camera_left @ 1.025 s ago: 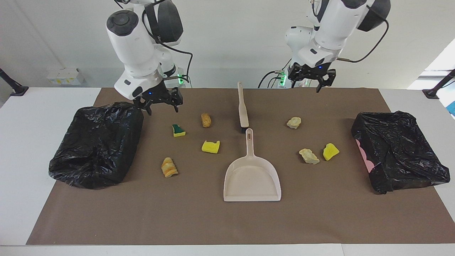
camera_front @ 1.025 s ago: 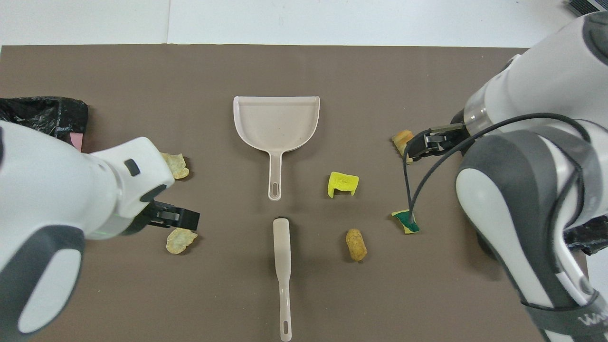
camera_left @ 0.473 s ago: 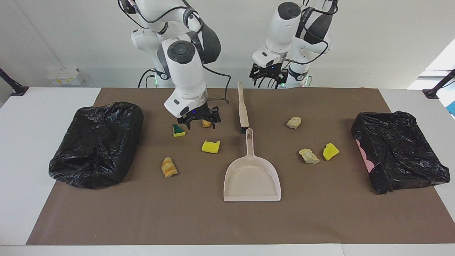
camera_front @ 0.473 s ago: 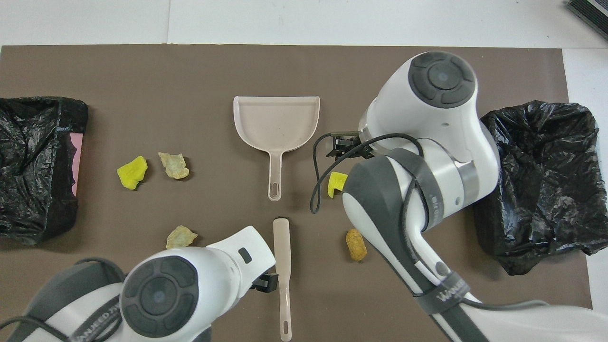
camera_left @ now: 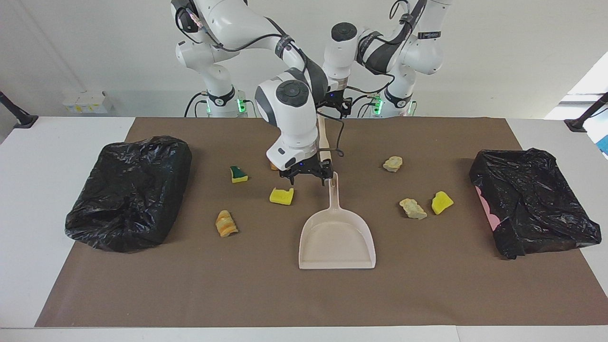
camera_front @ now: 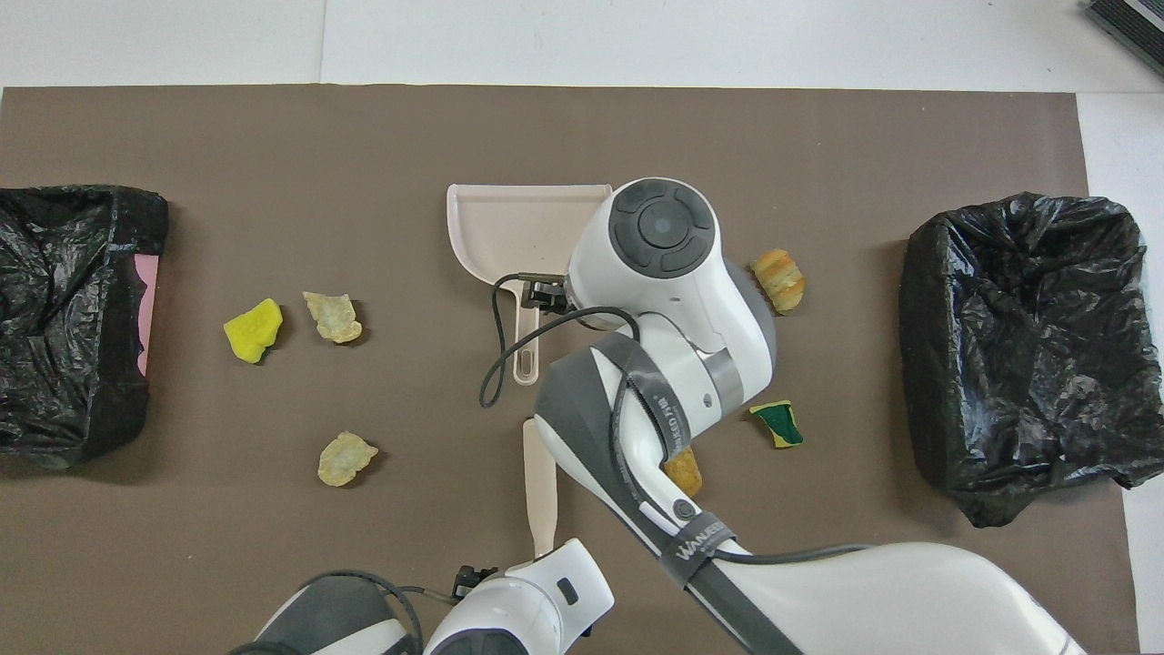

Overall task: Sweep and dump trash in bin
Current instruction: 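Grasp the dustpan handle with the right gripper and lift it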

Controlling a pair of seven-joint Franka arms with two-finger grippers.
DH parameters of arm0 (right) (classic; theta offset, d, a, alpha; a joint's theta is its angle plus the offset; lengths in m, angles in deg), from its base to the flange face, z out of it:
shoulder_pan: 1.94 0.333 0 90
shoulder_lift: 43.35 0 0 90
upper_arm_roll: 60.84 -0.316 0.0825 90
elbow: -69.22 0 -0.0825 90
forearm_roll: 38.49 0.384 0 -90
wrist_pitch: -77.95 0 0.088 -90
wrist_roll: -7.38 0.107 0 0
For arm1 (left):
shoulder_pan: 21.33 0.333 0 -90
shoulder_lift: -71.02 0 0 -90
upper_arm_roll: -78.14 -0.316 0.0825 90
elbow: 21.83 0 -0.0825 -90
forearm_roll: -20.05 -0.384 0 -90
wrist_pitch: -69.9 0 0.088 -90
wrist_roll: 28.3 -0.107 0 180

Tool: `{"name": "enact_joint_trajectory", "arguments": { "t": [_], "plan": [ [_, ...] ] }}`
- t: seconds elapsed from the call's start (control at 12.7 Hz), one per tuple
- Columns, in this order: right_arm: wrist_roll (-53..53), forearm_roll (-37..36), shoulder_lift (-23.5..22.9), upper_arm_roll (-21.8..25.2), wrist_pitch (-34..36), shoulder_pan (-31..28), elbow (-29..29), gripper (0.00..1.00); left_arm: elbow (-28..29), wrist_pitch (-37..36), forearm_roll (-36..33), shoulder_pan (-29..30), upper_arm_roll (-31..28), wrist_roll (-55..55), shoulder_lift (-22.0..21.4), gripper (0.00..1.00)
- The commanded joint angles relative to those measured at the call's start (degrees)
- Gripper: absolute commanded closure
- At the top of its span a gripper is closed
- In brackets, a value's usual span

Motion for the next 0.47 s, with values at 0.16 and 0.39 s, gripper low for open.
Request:
{"name": "enact_joint_trajectory", "arguments": {
  "t": [0.16,0.39],
  "plan": [
    [5.10,0.34,-7.27,0.45,-3.75,3.74,-4.51,0.00,3.79,6.78,0.42,-4.22,-1.10,3.63,2.75,0.00],
    [5.11,-2.03,-7.63,0.19,-3.58,4.45,-4.08,0.19,3.79,8.29,0.42,-4.22,-1.10,3.63,4.25,0.03]
  ]
}}
